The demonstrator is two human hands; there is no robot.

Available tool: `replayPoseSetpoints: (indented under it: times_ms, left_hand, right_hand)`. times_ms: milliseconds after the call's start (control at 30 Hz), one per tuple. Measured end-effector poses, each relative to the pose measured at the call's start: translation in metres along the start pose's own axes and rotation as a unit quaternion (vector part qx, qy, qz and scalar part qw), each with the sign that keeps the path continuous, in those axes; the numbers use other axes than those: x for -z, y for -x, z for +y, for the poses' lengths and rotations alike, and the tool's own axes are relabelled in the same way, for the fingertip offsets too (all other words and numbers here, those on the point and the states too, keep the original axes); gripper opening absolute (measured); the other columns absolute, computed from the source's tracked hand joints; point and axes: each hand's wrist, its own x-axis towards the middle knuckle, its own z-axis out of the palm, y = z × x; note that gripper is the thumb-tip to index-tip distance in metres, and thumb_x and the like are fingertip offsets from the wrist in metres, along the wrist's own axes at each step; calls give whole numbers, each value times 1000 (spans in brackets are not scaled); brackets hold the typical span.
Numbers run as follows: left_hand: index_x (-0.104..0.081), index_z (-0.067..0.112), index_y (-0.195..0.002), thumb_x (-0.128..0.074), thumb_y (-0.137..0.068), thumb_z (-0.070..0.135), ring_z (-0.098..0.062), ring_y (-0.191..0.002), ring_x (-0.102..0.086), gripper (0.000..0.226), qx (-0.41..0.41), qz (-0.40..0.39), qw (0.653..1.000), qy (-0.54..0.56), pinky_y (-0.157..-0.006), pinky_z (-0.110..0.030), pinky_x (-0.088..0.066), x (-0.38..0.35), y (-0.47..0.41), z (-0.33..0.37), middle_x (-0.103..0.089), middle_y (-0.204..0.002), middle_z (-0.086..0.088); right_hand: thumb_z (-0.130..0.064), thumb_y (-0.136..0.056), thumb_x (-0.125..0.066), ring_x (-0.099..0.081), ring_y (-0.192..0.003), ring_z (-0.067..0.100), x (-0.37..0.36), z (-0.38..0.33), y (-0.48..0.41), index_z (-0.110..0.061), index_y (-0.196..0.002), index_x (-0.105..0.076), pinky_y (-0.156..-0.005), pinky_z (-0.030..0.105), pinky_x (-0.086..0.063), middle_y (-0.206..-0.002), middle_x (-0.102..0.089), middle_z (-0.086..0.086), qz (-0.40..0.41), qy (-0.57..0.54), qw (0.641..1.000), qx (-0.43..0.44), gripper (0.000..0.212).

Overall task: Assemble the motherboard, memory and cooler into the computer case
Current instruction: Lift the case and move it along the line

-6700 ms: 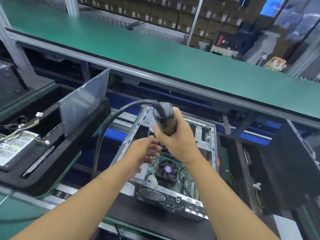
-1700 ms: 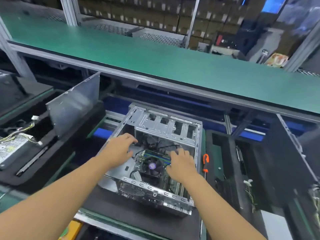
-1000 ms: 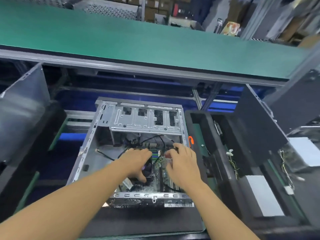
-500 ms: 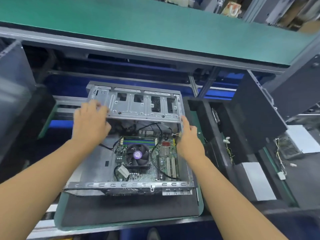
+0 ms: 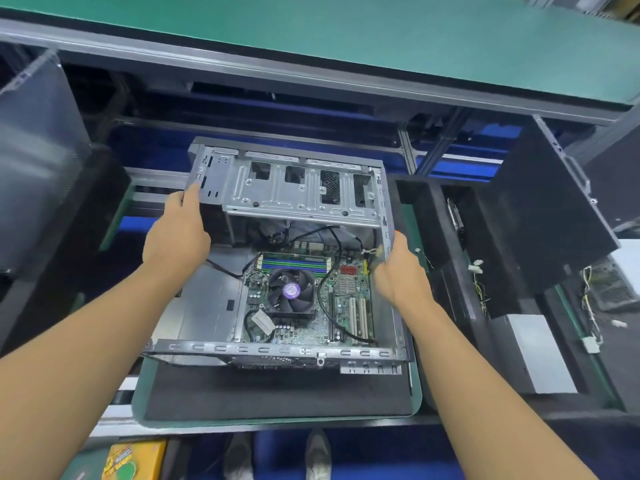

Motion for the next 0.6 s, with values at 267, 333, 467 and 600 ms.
replayPoseSetpoints:
  times_ms: [267, 333, 467, 600]
  left_hand:
    - [-22, 27, -152, -50, -82, -8, -39, -77, -51, 83, 15, 5, 1000, 15, -65, -46, -47, 2, 7, 6, -40, -139, -11]
    - [-21, 24, -152, -51, -83, -6, -36, -73, -47, 81, 14, 9, 1000, 4, -64, -44, -43, 0, 11, 7, -38, -140, -12]
    - [-20, 21, -152, -54, -85, -2, -34, -70, -48, 79, 11, 14, 1000, -21, -59, -41, -41, -2, 13, 9, -37, -139, -14]
    - [-19, 19, -150, -57, -84, 1, -32, -64, -50, 78, 8, 16, 999, -39, -52, -38, -38, -3, 13, 10, -36, -138, -15]
  right_hand:
    - [-9, -98, -46, -55, -84, 37, -1, 4, -6, -13, -135, -35, -69, 41, -44, -104, -60, 13, 17, 18, 1000, 8, 39]
    - [-11, -100, -46, -52, -81, 35, -1, 5, -7, -12, -138, -34, -67, 39, -39, -96, -54, 9, 30, 30, 999, 9, 40]
    - [-12, -98, -46, -50, -83, 34, -4, 6, -7, -12, -142, -34, -70, 39, -39, -107, -60, 14, 41, 40, 998, 0, 46]
    - [-15, -96, -50, -61, -96, 36, -8, 3, -1, -17, -153, -25, -73, 38, -38, -138, -56, 12, 79, 39, 996, 16, 63]
